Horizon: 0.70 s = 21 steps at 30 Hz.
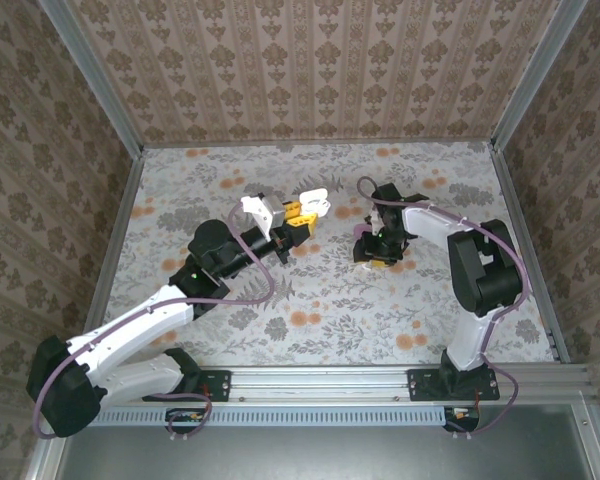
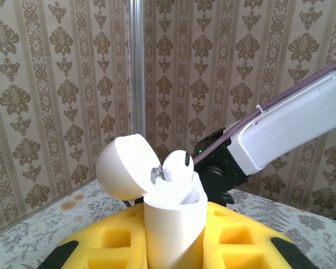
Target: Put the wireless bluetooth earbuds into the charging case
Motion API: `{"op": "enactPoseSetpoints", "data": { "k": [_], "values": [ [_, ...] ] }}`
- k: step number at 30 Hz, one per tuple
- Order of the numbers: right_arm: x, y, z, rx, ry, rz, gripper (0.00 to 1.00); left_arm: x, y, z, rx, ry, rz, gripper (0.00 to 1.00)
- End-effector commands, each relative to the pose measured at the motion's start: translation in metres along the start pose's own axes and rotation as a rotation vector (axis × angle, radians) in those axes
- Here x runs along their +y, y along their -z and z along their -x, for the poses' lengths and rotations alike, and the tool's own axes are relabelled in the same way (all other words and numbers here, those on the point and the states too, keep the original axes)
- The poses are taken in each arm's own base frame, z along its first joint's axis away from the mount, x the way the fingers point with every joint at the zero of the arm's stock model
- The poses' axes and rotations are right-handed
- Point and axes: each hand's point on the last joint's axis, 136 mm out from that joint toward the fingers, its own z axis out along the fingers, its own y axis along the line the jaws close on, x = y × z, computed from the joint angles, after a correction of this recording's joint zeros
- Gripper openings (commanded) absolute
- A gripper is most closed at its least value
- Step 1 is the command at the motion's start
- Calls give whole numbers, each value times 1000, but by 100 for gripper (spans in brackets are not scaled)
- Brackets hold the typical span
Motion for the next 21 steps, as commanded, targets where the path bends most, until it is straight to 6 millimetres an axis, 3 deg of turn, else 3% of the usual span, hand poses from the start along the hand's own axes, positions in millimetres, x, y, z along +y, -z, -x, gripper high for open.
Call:
{"op": "enactPoseSetpoints", "data": {
  "k": [1,17,21],
  "values": [
    [-5,-11,-7,27,16,-24,50,-1,-1,7,-16,-12,-1,19],
    [11,-16,-23,64,50,-17,49,0,-2,7,-16,-7,-2,19],
    [13,-10,-20,34,55,-40,49,0,-3,6,-13,-7,-4,20]
  ]
}}
